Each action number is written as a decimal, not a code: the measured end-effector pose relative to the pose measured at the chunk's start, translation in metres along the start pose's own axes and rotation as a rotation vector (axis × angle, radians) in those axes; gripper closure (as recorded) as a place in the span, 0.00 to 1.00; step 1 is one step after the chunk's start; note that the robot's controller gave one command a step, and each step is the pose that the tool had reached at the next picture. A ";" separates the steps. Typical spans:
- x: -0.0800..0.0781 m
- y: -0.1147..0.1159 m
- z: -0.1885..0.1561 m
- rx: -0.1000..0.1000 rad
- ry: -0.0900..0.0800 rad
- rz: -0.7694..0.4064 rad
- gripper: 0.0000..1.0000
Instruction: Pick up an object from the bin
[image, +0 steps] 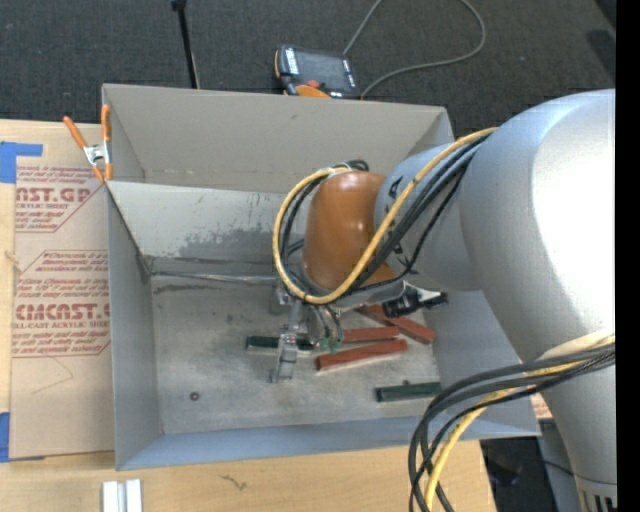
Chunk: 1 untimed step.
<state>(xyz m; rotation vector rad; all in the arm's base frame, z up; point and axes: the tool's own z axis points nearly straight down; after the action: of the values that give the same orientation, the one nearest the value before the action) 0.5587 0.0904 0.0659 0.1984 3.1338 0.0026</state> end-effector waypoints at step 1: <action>0.000 0.000 -0.001 -0.001 -0.001 0.000 1.00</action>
Offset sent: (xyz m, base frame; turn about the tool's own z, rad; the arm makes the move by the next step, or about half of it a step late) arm 0.0000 0.0000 0.0000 0.0000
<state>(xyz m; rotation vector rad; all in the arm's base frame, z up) 0.5592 0.0906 0.0667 0.1984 3.1332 0.0036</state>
